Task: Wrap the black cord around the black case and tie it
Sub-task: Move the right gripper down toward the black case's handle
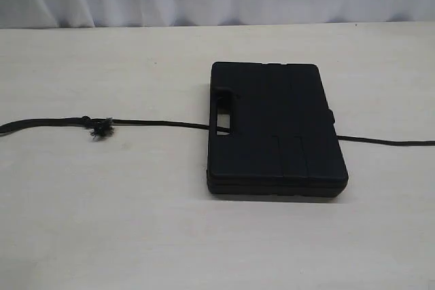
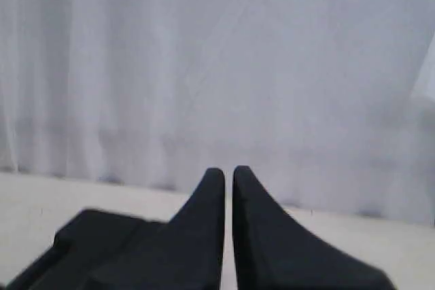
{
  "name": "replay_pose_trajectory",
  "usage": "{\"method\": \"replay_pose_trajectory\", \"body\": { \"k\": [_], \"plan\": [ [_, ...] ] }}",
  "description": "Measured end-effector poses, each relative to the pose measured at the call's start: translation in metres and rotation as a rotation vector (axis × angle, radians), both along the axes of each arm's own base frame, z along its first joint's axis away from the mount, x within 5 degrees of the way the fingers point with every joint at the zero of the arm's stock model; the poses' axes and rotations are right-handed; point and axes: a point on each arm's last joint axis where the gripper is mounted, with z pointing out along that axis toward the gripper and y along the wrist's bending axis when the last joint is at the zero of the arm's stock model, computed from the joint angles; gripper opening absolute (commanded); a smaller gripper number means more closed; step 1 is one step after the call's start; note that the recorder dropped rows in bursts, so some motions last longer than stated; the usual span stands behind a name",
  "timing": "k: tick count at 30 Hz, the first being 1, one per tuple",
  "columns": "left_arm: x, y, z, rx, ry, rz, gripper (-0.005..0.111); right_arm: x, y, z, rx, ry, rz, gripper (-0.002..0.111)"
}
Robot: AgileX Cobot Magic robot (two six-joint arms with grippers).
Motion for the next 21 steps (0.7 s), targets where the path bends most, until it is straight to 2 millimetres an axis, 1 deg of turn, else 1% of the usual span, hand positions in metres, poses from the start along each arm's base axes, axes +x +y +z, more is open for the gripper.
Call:
{"method": "replay_pose_trajectory", "body": {
  "k": [4,6,8,10,12,15,17,18,19,21],
  "plan": [
    [0.0,0.0,0.0,0.0,0.0,0.0,0.0,-0.004,0.001,0.015,0.042,-0.165,0.021,0.004],
    [0.0,0.0,0.0,0.0,0.0,0.0,0.0,-0.008,0.001,0.023,0.111,-0.254,0.046,0.004],
    [0.0,0.0,0.0,0.0,0.0,0.0,0.0,-0.011,0.001,0.03,0.227,-0.323,0.092,0.004],
    [0.0,0.0,0.0,0.0,0.0,0.0,0.0,-0.013,0.001,0.033,0.316,-0.353,0.131,0.007],
    [0.0,0.0,0.0,0.0,0.0,0.0,0.0,-0.014,0.0,0.037,0.36,-0.34,0.147,0.014],
    [0.0,0.0,0.0,0.0,0.0,0.0,0.0,-0.014,0.0,0.053,0.37,-0.284,0.138,0.035],
    [0.0,0.0,0.0,0.0,0.0,0.0,0.0,-0.011,0.0,0.065,0.38,-0.2,0.121,0.048],
    [0.0,0.0,0.0,0.0,0.0,0.0,0.0,-0.009,-0.001,0.069,0.381,-0.147,0.107,0.053],
    [0.0,0.0,0.0,0.0,0.0,0.0,0.0,-0.006,-0.001,0.075,0.384,-0.094,0.093,0.055],
    [0.0,0.0,0.0,0.0,0.0,0.0,0.0,0.0,-0.001,0.087,0.379,0.001,0.066,0.054]
  ]
}}
